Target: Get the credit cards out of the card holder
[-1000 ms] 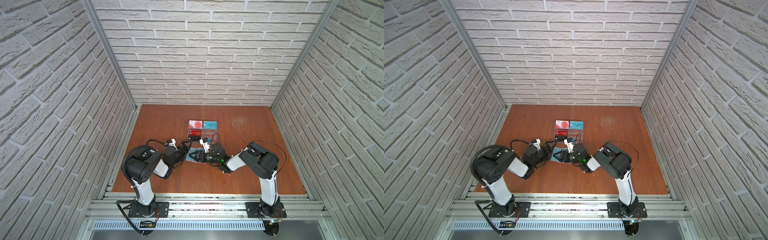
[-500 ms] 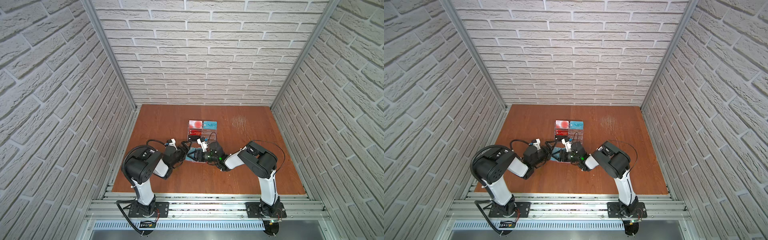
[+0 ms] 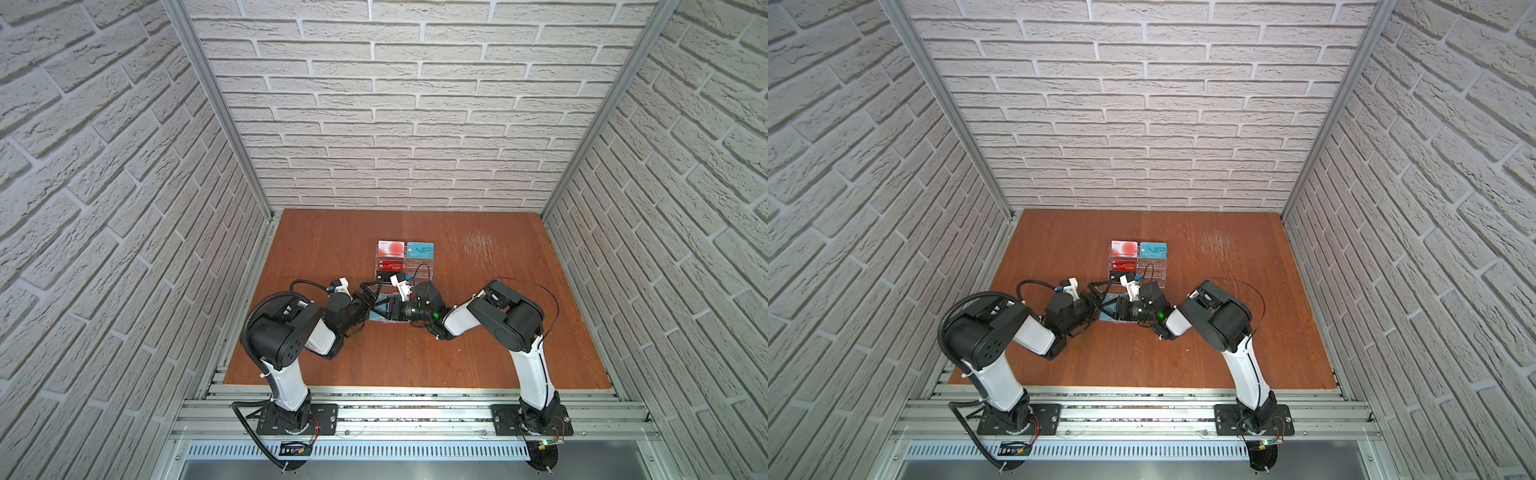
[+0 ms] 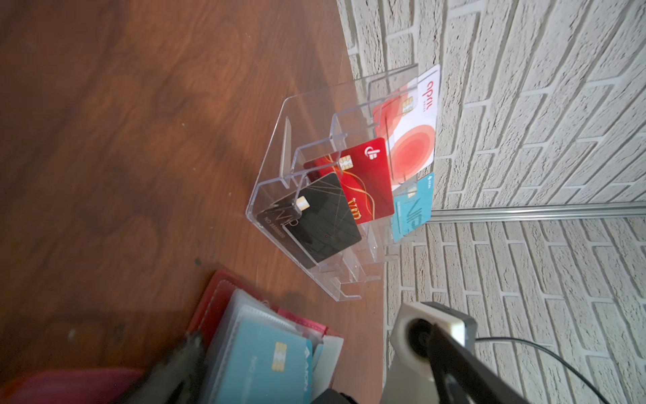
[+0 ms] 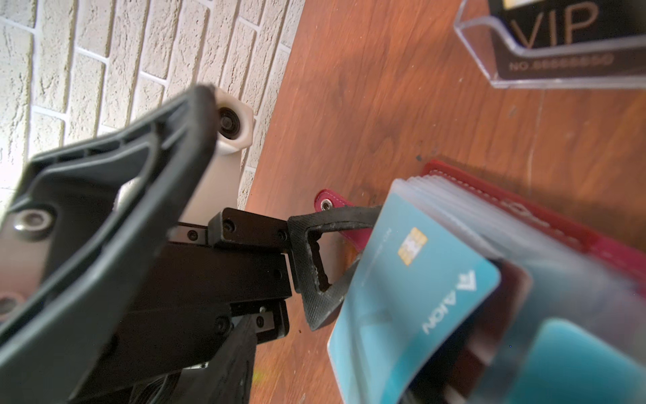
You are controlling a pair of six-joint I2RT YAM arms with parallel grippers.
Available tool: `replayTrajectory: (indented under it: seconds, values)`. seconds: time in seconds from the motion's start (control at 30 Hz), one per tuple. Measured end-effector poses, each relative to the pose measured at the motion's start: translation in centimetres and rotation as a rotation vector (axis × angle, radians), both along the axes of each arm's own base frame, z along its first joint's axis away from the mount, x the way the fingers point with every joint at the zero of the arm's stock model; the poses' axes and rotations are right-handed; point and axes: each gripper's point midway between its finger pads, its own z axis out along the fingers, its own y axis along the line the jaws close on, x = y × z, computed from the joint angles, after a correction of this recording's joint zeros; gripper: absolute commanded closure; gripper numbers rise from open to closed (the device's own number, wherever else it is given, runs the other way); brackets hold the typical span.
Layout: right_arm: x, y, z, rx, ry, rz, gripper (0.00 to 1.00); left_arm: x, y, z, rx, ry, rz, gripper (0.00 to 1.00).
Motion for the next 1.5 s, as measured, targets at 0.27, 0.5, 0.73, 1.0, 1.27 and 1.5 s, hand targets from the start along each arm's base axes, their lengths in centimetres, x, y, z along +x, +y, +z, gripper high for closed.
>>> replayTrajectory:
  seconds: [0.27,0.5,0.73,1.0,1.27,1.5]
  values:
    - [0.2,0.0,-0.3,0.003,0.014,0.003,0.53,0.0,0.1,0.0,0.001,0.002,0.003,0.02]
    - [0.3,-0.2,-0.2,0.021,0.022,0.008,0.55,-0.1,0.1,0.0,0.006,0.009,0.004,0.02]
    - [0.5,-1.1,-0.4,0.028,0.027,0.002,0.56,-0.1,0.1,0.0,0.006,0.01,0.004,0.02]
    - [0.4,-2.1,-0.5,0.035,0.033,0.0,0.58,-0.3,0.0,0.0,0.002,0.012,-0.006,0.02]
    - [0.2,-2.6,-0.6,0.04,0.04,0.007,0.6,-0.5,-0.3,0.0,-0.003,0.017,-0.028,0.02]
    - [0.2,-3.2,-0.7,0.043,0.043,0.001,0.62,-0.6,-0.4,0.0,-0.005,0.018,-0.034,0.02]
